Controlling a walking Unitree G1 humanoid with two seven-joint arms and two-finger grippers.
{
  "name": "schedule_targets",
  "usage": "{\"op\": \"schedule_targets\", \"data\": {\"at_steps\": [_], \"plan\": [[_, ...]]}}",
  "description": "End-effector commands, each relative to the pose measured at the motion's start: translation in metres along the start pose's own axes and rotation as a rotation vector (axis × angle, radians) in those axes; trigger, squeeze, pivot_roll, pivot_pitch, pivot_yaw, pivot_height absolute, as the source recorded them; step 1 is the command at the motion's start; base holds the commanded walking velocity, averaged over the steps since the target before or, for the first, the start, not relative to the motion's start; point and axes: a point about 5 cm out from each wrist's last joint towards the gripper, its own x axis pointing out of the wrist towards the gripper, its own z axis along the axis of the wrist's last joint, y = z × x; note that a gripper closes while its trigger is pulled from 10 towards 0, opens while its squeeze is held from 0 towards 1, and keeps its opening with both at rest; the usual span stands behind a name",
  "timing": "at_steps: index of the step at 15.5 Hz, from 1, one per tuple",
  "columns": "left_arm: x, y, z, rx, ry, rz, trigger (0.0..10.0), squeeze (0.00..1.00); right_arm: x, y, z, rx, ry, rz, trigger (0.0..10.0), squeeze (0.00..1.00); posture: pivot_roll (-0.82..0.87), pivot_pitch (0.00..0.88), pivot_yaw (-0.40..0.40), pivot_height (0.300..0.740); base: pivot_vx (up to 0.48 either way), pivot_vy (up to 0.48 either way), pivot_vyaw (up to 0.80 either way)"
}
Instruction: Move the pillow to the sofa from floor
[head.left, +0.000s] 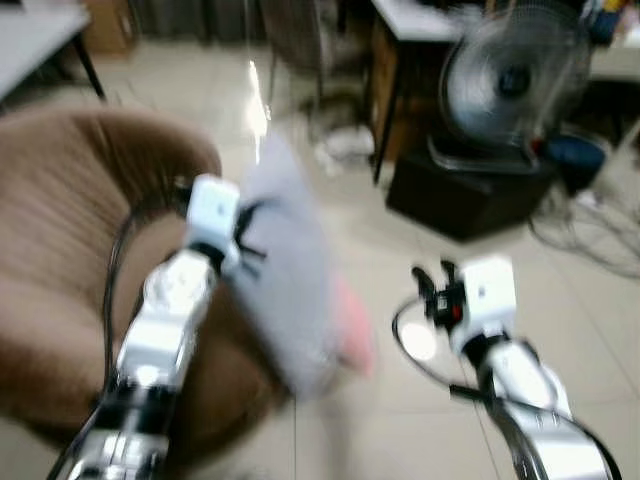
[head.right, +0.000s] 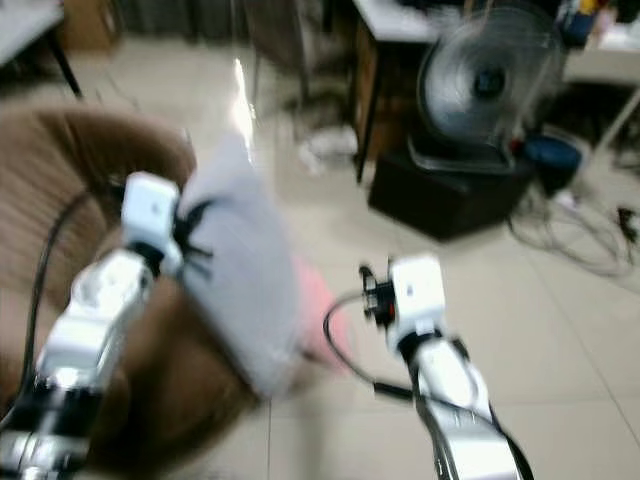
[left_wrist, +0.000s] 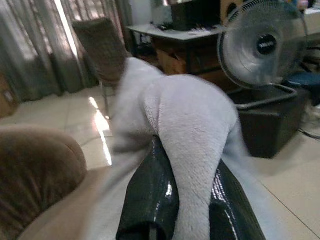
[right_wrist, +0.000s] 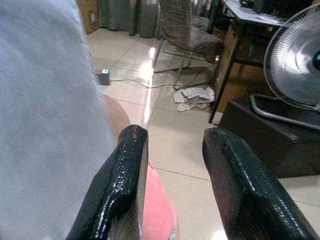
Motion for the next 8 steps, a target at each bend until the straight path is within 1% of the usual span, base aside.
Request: {"op": "schedule_targets", "data": {"at_steps": [1, 6, 7, 8], "plan": [[0.008, -0.008, 0.021, 0.017, -0.097, -0.026, 10.0, 0.0, 0.0, -0.003, -0.002, -0.008, 0.006, -0.001, 10.0, 0.0, -0.02, 0.0, -0.026, 0.74, 0.416, 0.0, 0.8], [0.014, -0.011, 0.021, 0.028, -0.094, -0.046, 10.0, 0.0, 0.0, -0.007, -0.004, -0.013, 0.012, -0.022, 10.0, 0.0, -0.03, 0.0, -0.028, 0.74, 0.416, 0.0, 0.8], [0.021, -0.018, 0.02, 0.045, -0.089, -0.083, 10.0, 0.0, 0.0, -0.014, -0.008, 0.047, 0.032, -0.075, 10.0, 0.0, -0.03, 0.0, -0.032, 0.74, 0.42, 0.0, 0.0], [0.028, -0.024, 0.019, 0.044, -0.082, -0.11, 10.0, 0.0, 0.0, -0.015, -0.01, 0.02, 0.038, -0.076, 10.0, 0.0, -0.03, 0.0, -0.032, 0.74, 0.409, 0.0, 0.0]]}}
